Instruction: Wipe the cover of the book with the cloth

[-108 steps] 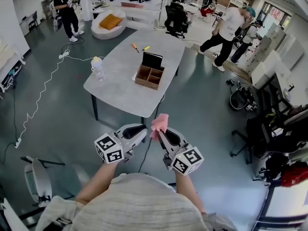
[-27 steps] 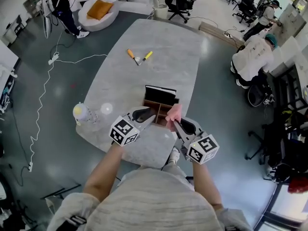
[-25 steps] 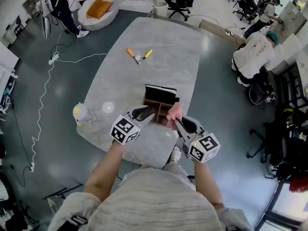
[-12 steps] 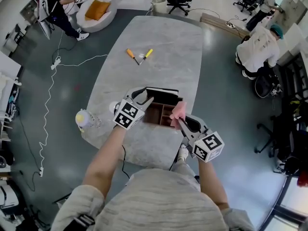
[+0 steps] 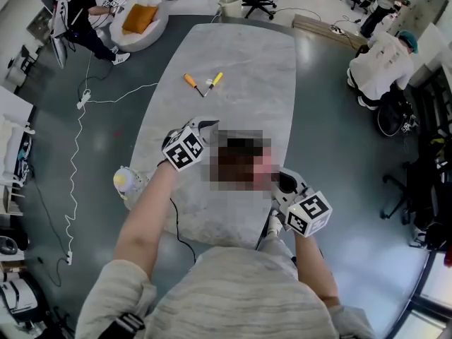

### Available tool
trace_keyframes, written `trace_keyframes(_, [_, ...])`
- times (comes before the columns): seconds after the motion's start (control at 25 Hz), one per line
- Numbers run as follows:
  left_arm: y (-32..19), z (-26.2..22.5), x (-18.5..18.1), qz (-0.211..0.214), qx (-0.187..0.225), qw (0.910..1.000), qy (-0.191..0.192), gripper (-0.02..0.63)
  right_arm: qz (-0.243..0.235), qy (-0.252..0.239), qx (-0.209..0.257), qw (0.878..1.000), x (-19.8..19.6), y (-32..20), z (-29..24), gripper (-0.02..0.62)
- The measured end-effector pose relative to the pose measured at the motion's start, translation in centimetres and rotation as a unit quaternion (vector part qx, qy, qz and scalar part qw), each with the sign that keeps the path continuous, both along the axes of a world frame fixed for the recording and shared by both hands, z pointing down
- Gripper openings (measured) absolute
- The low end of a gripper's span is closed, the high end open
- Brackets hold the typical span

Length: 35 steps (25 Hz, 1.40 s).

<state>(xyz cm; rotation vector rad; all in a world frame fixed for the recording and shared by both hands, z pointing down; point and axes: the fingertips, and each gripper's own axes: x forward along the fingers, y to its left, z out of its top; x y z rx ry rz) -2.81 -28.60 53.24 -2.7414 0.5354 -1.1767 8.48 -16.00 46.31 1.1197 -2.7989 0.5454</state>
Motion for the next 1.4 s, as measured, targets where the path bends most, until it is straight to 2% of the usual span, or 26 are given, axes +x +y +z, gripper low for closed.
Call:
trace_keyframes(0.12, [0.0,0.4,0.3,0.022,-0.023,0.9994,-0.008,0.226,-0.003,0.0,0.001,1.0,-0.2,0.0,0.0,0.049])
trace_keyframes(0.28, [-0.1,0.6,0.4,0.03,-0.038,0.9986,-0.018,0.135,0.001,0.0,0.0,1.0,0.3,-0.1,0.0,0.049])
trace_keyframes(0.44, [0.5,0.3,0.9,0.032,-0.053,0.998,-0.016,0.121,0.002,0.002,0.0,1.0,0.6,0.1,0.0,0.049])
trace_keyframes(0.72, [2.8,0.3,0.4,0.017,-0.14,0.9899,-0.013,0.095,-0.002,0.001,0.0,1.0,0.2,0.4,-0.1,0.05])
trace_keyframes(0.8, [3.7,0.3,0.4,0.016,-0.153,0.9879,-0.017,0.094,-0.003,-0.001,0.001,1.0,0.2,0.4,-0.2,0.049])
trace_keyframes(1.04, [4.2,0.2,0.6,-0.011,-0.122,0.9923,-0.021,0.084,-0.006,-0.001,0.001,1.0,0.0,0.9,-0.3,0.05])
trace_keyframes(1.32, [4.5,-2.6,0.3,-0.074,-0.114,0.9893,0.051,0.077,0.009,-0.004,0.013,1.0,1.0,1.4,-0.9,0.05])
trace_keyframes(1.4, [4.5,-3.9,0.4,-0.086,-0.107,0.9886,0.062,0.077,0.014,-0.004,0.016,1.0,1.5,1.4,-1.0,0.049])
